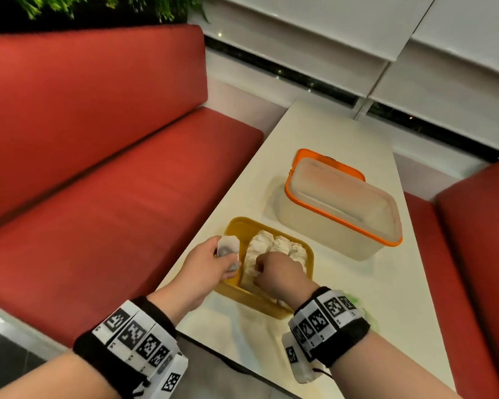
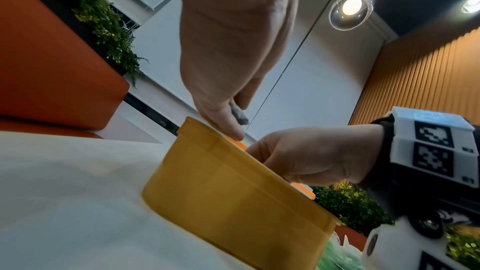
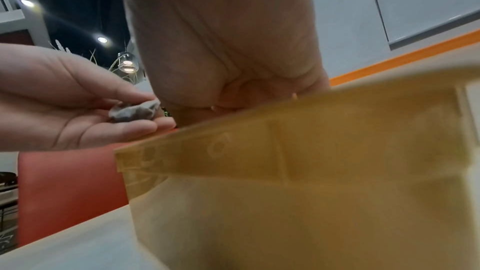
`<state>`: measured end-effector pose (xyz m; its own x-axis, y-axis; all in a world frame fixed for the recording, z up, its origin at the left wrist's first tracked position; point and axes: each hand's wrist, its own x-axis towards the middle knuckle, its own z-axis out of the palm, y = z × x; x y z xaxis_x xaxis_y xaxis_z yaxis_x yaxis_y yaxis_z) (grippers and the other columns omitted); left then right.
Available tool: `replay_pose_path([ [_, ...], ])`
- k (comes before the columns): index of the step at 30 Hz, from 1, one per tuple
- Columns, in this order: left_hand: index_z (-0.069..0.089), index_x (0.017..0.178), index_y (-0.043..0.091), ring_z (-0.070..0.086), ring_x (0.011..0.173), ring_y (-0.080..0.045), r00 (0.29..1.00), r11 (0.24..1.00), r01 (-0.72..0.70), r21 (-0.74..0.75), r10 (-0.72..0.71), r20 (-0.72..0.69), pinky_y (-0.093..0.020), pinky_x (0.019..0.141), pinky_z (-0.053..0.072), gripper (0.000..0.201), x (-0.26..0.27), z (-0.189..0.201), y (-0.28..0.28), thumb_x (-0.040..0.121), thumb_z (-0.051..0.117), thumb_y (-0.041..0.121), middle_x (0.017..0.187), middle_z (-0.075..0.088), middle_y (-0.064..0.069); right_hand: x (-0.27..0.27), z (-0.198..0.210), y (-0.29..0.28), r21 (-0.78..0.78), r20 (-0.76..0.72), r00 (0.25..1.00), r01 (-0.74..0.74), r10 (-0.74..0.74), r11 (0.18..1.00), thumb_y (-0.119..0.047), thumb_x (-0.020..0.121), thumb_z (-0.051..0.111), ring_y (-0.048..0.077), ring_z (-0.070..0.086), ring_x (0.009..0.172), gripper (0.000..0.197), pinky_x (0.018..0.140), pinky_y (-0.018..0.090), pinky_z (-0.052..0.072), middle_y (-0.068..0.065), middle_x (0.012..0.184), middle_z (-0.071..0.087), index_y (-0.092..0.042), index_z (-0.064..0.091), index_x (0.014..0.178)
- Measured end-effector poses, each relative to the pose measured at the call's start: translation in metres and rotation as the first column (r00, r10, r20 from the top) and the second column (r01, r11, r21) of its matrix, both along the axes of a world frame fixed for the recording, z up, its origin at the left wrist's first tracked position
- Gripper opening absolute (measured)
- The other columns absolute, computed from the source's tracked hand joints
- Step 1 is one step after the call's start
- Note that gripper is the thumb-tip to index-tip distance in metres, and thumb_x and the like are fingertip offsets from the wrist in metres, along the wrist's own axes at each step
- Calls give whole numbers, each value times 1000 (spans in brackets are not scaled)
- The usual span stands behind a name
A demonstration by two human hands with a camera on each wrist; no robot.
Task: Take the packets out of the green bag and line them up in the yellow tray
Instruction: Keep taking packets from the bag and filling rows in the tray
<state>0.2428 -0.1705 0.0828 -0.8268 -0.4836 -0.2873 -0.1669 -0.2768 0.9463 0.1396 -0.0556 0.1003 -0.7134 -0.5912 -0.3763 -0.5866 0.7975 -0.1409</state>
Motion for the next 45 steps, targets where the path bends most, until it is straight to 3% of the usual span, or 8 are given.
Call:
replay_pose_path([
  [8,66,95,16,67,71,-19,996,975,68,-212,-53,75,-39,76,59,14,-6,0,1,86,64,6,88,69,-4,-2,6,4,9,-10,1000,26,-26,1000,-21,83,50,24,57,102,27,95,44,43,1,104,64,-26,64,105],
  [13,65,89,17,64,63,-12,986,920,161,-357,-134,99,-22,60,54,12,-12,2,5,84,65,7,77,66,1,-8,36,11,-449,156,988,83,-14,890,-21,79,64,11,55,89,43,69,16,43,-9,103,59,-26,57,121],
  [16,61,76,20,57,60,-10,973,855,224,-468,-169,157,-18,55,45,15,-16,4,9,77,68,7,66,62,4,-3,43,9,-517,181,980,23,82,856,-25,77,71,9,56,85,41,68,15,43,-10,99,59,-27,58,116],
  [21,56,80,26,61,73,-18,964,836,264,-482,-205,171,-28,67,46,25,-18,4,10,67,71,11,79,65,0,0,34,9,-452,41,993,-80,110,888,-18,82,65,16,54,78,3,66,30,43,-4,78,59,-18,62,83],
  [24,52,79,28,61,80,-12,976,816,214,-537,-152,159,-17,68,45,32,-17,4,5,73,59,-2,83,62,6,-2,29,13,-365,28,989,-124,144,923,-15,85,58,19,53,80,3,64,32,42,0,83,61,-18,59,86],
  [30,57,77,25,55,70,-7,987,830,147,-538,-89,132,-13,62,40,24,-14,4,1,79,57,1,81,64,5,-2,14,8,-210,102,971,-192,217,959,-10,83,54,21,53,79,11,65,30,43,3,83,61,-21,56,82],
  [35,58,76,25,54,68,-9,990,849,124,-514,-73,119,-17,64,41,22,-16,3,0,80,59,2,81,64,2,3,1,-1,-97,79,945,-308,316,946,-11,86,53,18,49,76,12,65,26,36,6,86,62,-12,63,93],
  [45,58,76,25,55,71,-13,990,863,122,-489,-71,121,-25,70,46,22,-16,2,-1,80,60,4,81,64,1,-5,-7,-6,-24,111,952,-284,285,959,-17,88,54,21,51,76,9,65,26,36,4,81,59,-14,62,85],
])
